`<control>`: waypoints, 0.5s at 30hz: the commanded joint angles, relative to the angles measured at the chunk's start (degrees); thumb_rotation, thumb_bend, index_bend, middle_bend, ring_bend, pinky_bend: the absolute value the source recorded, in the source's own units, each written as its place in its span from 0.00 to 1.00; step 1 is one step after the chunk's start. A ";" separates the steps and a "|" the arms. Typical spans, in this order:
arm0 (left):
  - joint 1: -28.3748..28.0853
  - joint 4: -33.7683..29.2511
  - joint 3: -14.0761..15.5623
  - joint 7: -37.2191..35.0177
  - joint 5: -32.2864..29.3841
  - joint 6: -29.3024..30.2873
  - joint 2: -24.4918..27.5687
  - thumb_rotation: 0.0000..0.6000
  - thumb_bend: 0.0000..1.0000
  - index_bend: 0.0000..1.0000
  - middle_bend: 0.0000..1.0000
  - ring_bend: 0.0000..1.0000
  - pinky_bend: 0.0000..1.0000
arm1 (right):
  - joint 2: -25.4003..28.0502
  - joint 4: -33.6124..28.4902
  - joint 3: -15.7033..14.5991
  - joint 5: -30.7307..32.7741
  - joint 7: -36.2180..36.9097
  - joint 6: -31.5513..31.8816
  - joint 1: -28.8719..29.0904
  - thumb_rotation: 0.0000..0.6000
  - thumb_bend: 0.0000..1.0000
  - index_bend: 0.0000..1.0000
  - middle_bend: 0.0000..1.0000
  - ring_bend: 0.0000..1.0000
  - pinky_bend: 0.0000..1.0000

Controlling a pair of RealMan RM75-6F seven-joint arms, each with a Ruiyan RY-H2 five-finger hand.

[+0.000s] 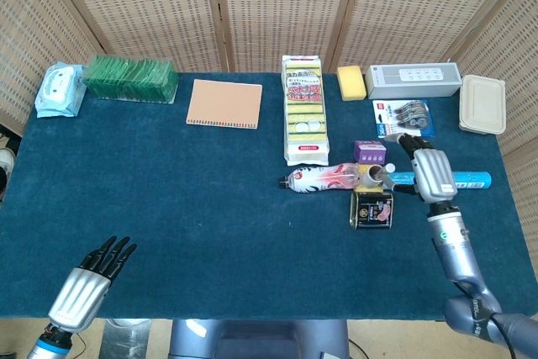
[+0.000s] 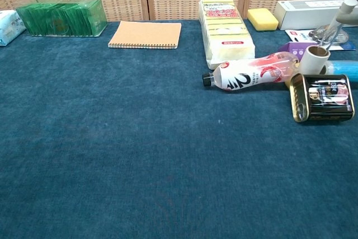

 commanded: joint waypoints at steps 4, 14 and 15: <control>-0.73 -0.34 -0.01 -0.86 0.64 -0.25 0.92 1.00 0.21 0.04 0.08 0.06 0.26 | 11.60 -12.36 -5.12 -1.54 -2.98 -1.10 -5.17 1.00 0.25 0.22 0.25 0.24 0.30; -1.48 -1.14 0.28 -1.95 1.13 -0.66 2.88 1.00 0.21 0.04 0.08 0.06 0.26 | 17.78 -20.28 -12.10 -7.76 -3.74 5.64 -13.49 1.00 0.25 0.20 0.23 0.23 0.29; -1.45 -1.23 0.28 -2.00 1.02 -0.64 3.07 1.00 0.21 0.04 0.08 0.06 0.26 | 17.60 -20.49 -12.88 -8.96 -4.10 7.11 -14.56 1.00 0.25 0.20 0.23 0.22 0.29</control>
